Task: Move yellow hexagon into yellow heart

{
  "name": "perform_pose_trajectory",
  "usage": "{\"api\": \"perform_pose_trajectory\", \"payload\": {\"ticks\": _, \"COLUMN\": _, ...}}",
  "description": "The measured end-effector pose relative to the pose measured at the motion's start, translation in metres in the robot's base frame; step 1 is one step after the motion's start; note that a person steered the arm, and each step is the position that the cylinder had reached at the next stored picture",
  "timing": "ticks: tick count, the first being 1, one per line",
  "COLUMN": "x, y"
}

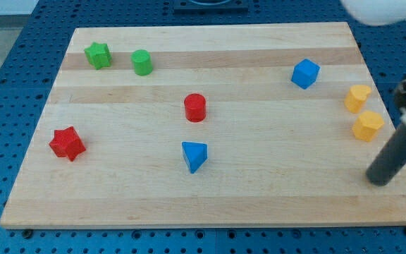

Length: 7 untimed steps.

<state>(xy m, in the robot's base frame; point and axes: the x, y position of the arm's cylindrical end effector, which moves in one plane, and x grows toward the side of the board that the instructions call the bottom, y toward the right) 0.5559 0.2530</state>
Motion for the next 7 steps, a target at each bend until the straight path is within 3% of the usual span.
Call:
{"api": "perform_pose_trajectory", "payload": {"ticks": 1, "x": -0.03, "y": 0.015}}
{"api": "perform_pose_trajectory", "payload": {"ticks": 4, "x": -0.063, "y": 0.02}}
{"api": "perform_pose_trajectory", "payload": {"ticks": 6, "x": -0.026, "y": 0.015}}
{"api": "perform_pose_trajectory", "payload": {"ticks": 7, "x": -0.026, "y": 0.003}}
